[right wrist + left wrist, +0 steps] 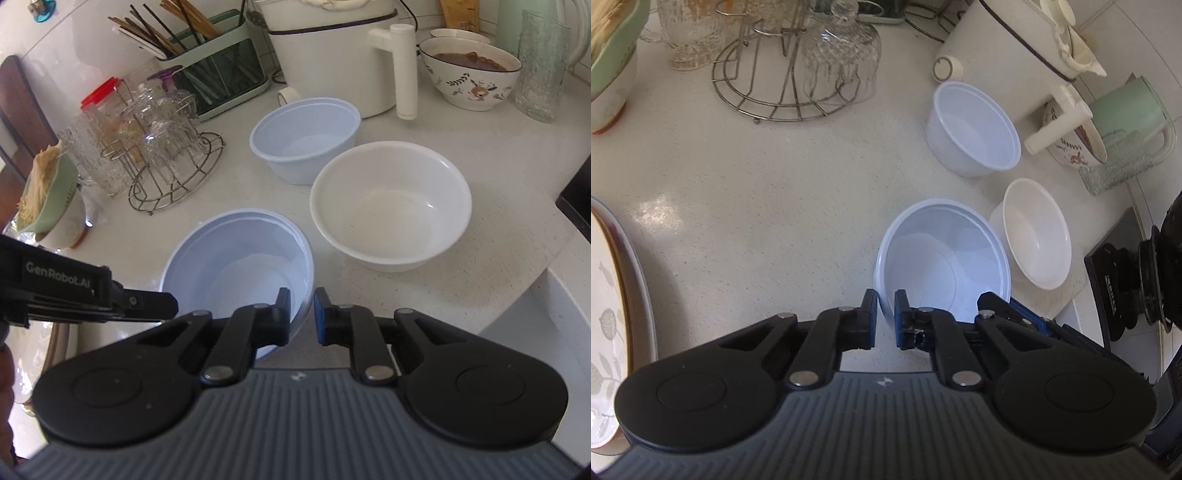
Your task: Organize plates and bowls
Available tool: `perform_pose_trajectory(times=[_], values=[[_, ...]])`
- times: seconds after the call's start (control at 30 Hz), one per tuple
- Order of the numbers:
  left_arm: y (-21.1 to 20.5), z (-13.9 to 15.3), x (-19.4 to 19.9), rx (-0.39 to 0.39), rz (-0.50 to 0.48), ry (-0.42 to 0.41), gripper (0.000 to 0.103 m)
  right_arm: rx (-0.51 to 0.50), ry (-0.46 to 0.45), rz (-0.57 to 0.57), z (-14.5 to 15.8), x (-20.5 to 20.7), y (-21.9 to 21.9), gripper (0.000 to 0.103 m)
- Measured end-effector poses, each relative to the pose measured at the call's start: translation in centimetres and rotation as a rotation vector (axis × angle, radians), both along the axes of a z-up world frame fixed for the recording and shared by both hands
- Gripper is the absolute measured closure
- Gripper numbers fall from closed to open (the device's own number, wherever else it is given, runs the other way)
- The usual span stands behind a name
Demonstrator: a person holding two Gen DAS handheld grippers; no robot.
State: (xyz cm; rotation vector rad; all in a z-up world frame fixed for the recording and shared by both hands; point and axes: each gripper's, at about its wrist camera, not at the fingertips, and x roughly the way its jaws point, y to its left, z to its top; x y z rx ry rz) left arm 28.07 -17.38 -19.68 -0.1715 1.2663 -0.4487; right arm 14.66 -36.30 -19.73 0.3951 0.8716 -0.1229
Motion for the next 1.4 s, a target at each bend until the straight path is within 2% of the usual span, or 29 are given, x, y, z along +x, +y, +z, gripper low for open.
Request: perform_pose_trajectory(times=[0.17,0.37,0.73,1.03,1.4], values=[[2.4,1.1,-0.3,-0.022,0.062,0.001,0.092,0.026,-0.025,0.038,0.6,0.8,0.6,0.088],[5.8,2.3,-0.2,-0.013,0.151,-0.01,0.092,0.019,-0.056,0.162,1.5,2.6,3.1,0.088],[9.6,1.4,-0.2,0.046,0.268,-0.013,0.092,0.025,-0.057,0.302,1.0,5.1,6.5,0.088],[11.0,1.0,-1.5,0.057,0.316,-0.03,0.092,0.059,-0.053,0.338,0.6,5.0,7.3,0.087],[11.2,2.8,-2.4,0.096,0.29,-0.082,0.087,0.085,-0.084,0.281,1.8,4.3,6.3,0.085]])
